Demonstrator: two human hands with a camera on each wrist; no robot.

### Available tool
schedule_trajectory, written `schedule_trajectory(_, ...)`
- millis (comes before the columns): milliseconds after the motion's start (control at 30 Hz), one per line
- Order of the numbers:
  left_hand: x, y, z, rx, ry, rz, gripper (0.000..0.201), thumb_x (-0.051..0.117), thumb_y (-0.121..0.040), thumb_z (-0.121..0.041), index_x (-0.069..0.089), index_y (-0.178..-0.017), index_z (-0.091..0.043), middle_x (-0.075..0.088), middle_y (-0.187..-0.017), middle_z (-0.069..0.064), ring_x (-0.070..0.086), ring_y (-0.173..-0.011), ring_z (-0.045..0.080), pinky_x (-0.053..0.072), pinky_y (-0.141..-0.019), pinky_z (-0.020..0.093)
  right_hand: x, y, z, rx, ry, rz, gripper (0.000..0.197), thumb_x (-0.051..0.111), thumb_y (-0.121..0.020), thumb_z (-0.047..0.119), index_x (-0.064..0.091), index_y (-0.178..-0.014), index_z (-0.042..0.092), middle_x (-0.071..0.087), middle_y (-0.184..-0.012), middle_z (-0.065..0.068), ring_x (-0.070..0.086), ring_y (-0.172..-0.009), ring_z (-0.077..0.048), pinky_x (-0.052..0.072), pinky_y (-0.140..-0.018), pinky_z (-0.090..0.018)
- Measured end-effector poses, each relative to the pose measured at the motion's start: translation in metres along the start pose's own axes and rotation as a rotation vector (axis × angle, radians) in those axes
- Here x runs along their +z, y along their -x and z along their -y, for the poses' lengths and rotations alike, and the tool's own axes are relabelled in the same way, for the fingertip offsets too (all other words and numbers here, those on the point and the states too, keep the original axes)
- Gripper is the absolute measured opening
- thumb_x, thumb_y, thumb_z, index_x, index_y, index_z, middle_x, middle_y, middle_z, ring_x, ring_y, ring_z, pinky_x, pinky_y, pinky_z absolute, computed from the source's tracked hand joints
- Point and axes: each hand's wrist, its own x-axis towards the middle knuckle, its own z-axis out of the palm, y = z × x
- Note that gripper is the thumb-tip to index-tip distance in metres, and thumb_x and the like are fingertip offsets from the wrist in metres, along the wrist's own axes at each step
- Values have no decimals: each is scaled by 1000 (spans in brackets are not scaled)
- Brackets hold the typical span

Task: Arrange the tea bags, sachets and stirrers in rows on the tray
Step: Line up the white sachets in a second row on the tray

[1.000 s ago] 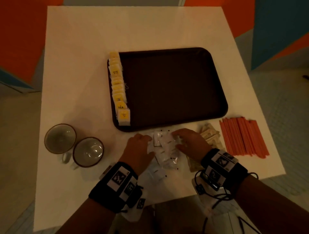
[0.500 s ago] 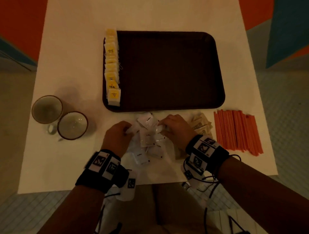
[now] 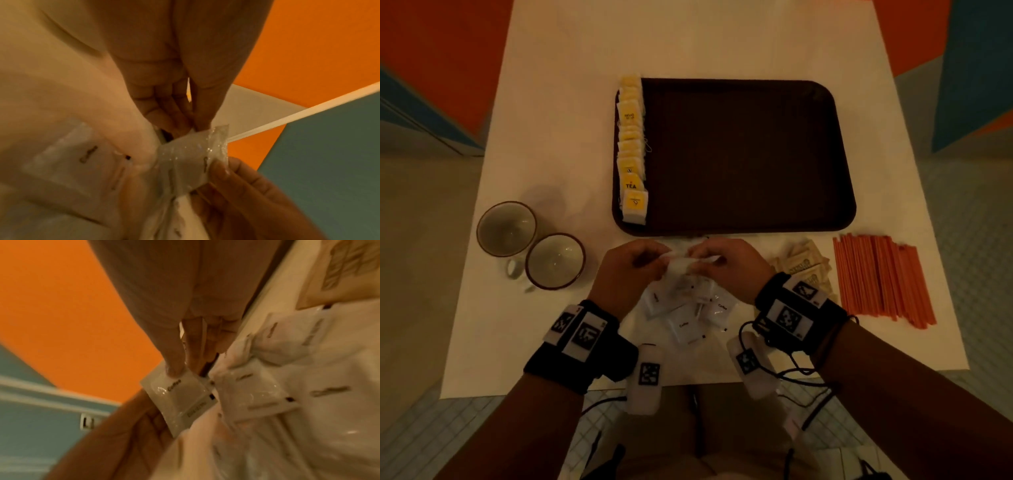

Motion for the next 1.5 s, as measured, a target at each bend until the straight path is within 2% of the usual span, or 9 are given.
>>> schedule_trajectory(167, 4, 5, -22, -75, 395, 256, 19, 42, -96, -14, 56, -107, -19, 63, -100, -9, 63, -91, 1, 52, -73, 15, -5, 0, 17, 2, -237, -77, 4, 67, -81, 11, 67, -85, 9, 65, -82, 0, 61, -77, -9, 52, -75, -22)
schedule_trajectory(300, 11, 1, -27, -238, 674, 432, 38, 60, -87, -26, 53, -123, -19, 66, -115, 4, 65, -104, 22, 55, -88, 34, -5, -1, 28, -73, -259, -80, 11, 66, -80, 5, 65, -77, 16, 62, -82, 6, 57, -66, 5, 49, -63, -11)
schedule_trajectory(433, 6, 2, -21, -234, 621, 276, 23, 44, -94, -8, 63, -102, -17, 72, -81, 1, 68, -80, 21, 58, -75, 32, -25, 0, 19, -84, -19, -191, 13, 68, -79, 11, 67, -90, 19, 53, -96, 7, 51, -78, 4, 43, -70, -7)
schedule_trajectory(600, -20, 8, 12, -180, -65, 176, 7, 61, -86, -25, 62, -88, -18, 58, -76, -1, 54, -72, 18, 44, -67, 27, -41, 15, -15, 179, 330, -120, 28, 64, -83, 18, 59, -110, 22, 52, -105, 5, 51, -91, -7, 42, -82, -19)
schedule_trajectory(667, -18, 15, 21, -129, -519, 238, 30, 65, -83, -33, 55, -109, -21, 57, -94, -5, 55, -81, 13, 41, -69, 21, -27, 19, -22, 209, 477, 5, 47, 69, -78, 31, 51, -121, 25, 46, -121, 2, 44, -114, -17, 37, -98, -30)
schedule_trajectory(800, -5, 15, 33, -41, -753, 282, 73, 72, -73, -43, 39, -132, -16, 48, -123, 6, 48, -112, 24, 41, -92, 31, 1, 25, -23, 164, 689, 91, 91, 75, -62, 51, 25, -135, 32, 26, -139, 0, 29, -127, -25, 29, -105, -47)
schedule_trajectory(1167, -1, -2, 32, 65, -717, 138, 29, 60, -85, -21, 57, -111, -8, 43, -103, 9, 49, -93, 25, 38, -80, 26, 11, 10, -28, 53, 532, 82, 55, 62, -83, 19, 38, -133, 23, 41, -126, -8, 41, -115, -27, 41, -98, -41)
schedule_trajectory(1367, -22, -5, 13, 93, -422, 145, 17, 62, -85, -24, 61, -83, -6, 62, -81, 8, 58, -78, 23, 48, -73, 39, -6, 10, -33, -20, 360, 11, 56, 59, -80, -2, 47, -130, 21, 44, -121, -7, 46, -103, -15, 32, -76, -3)
schedule_trajectory(1500, -22, -1, -11, 30, -170, 186, 20, 68, -81, -20, 58, -63, -19, 56, -51, -9, 47, -46, 3, 38, -50, 15, -25, 15, -13, 0, 111, -75, 52, 64, -80, 6, 51, -124, 30, 49, -116, 6, 47, -98, -3, 42, -80, -12)
